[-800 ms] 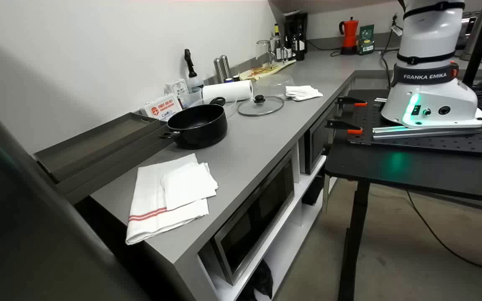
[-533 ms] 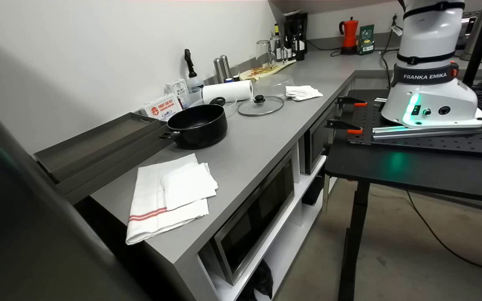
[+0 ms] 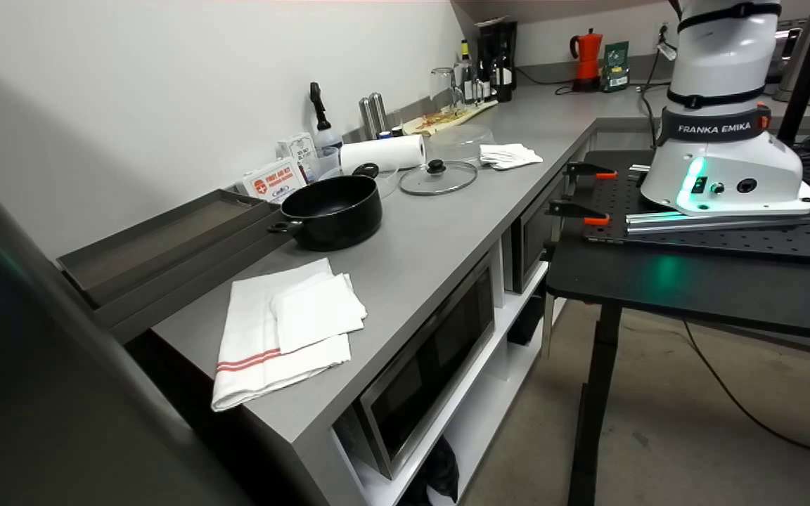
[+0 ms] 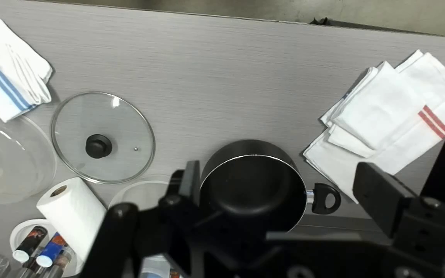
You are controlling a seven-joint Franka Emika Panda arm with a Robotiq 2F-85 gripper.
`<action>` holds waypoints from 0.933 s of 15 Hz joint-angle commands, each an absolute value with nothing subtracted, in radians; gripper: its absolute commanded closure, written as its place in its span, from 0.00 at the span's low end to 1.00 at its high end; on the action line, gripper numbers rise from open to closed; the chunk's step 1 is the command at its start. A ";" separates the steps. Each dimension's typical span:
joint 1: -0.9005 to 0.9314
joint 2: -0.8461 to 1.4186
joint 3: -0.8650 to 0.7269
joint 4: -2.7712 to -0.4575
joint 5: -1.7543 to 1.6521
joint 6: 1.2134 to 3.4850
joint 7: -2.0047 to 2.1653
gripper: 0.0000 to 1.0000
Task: Place the glass lid on the pot then remove it from the pot.
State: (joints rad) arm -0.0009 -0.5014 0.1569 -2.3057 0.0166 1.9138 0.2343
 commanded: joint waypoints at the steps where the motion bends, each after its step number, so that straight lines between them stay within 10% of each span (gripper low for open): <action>1: 0.009 -0.488 0.144 -2.302 0.003 1.914 0.240 0.00; 14: -0.095 -0.080 -0.022 -2.140 0.006 2.145 0.239 0.00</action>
